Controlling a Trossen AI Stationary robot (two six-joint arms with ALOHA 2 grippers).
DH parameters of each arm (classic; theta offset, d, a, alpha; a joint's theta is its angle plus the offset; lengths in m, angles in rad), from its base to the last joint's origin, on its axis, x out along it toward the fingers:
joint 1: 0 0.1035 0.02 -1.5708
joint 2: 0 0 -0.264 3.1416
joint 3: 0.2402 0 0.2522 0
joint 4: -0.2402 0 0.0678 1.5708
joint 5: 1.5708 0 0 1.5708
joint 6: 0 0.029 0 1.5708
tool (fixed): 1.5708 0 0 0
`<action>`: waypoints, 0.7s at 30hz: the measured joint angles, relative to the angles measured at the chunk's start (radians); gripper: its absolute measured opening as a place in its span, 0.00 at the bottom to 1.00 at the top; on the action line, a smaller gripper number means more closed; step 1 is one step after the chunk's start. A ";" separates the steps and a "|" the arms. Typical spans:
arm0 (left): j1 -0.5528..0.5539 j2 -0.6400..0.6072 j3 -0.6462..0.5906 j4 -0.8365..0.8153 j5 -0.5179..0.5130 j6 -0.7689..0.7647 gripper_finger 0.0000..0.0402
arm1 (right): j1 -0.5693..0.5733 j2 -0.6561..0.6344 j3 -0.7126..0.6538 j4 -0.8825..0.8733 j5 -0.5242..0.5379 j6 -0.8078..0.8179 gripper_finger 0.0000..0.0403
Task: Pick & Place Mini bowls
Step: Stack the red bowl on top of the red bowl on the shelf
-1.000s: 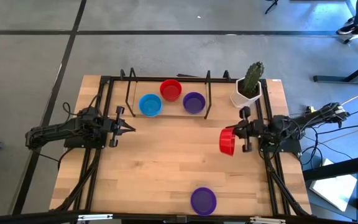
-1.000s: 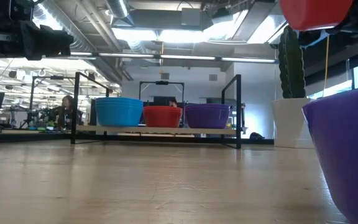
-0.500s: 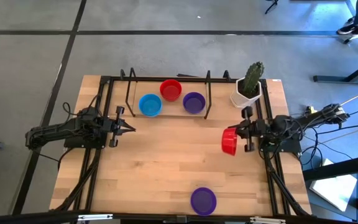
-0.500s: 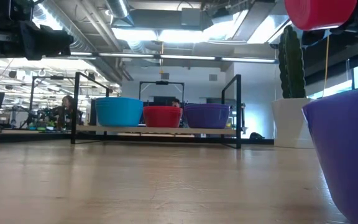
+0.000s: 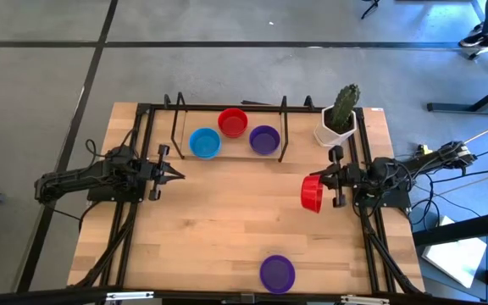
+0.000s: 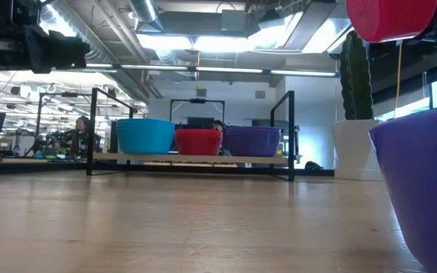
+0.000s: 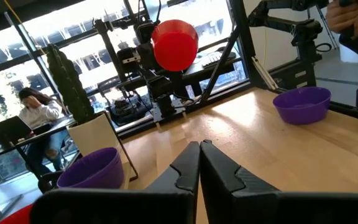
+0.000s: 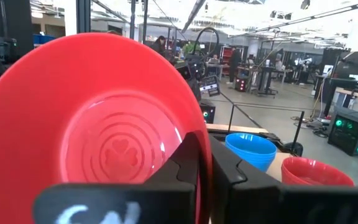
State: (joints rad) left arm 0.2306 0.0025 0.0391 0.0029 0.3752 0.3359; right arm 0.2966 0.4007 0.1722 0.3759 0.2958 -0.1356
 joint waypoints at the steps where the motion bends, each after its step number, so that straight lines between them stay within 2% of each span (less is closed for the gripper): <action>1: 0.000 0.000 0.000 0.000 0.000 0.000 0.02 | 0.000 0.000 0.000 0.000 0.000 0.000 0.03; 9: 0.000 0.000 0.000 0.000 0.000 0.000 0.02 | 0.000 0.017 0.001 0.002 0.000 -0.003 0.03; 13: 0.000 0.000 0.000 0.000 0.000 0.000 0.01 | 0.000 0.041 0.001 0.043 0.098 -0.005 0.03; 15: 0.000 0.000 0.000 0.000 0.000 0.000 0.01 | 0.000 0.080 0.001 0.101 0.157 0.005 0.03; 19: 0.000 0.000 0.000 0.000 -0.001 0.000 0.01 | 0.000 0.209 0.028 0.220 0.163 -0.010 0.01; 21: 0.000 0.000 0.000 0.000 -0.001 0.000 0.02 | 0.000 0.293 0.077 0.228 0.200 -0.016 0.01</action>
State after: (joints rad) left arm 0.2307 0.0025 0.0389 0.0029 0.3740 0.3357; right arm 0.2964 0.6938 0.2497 0.6037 0.4956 -0.1513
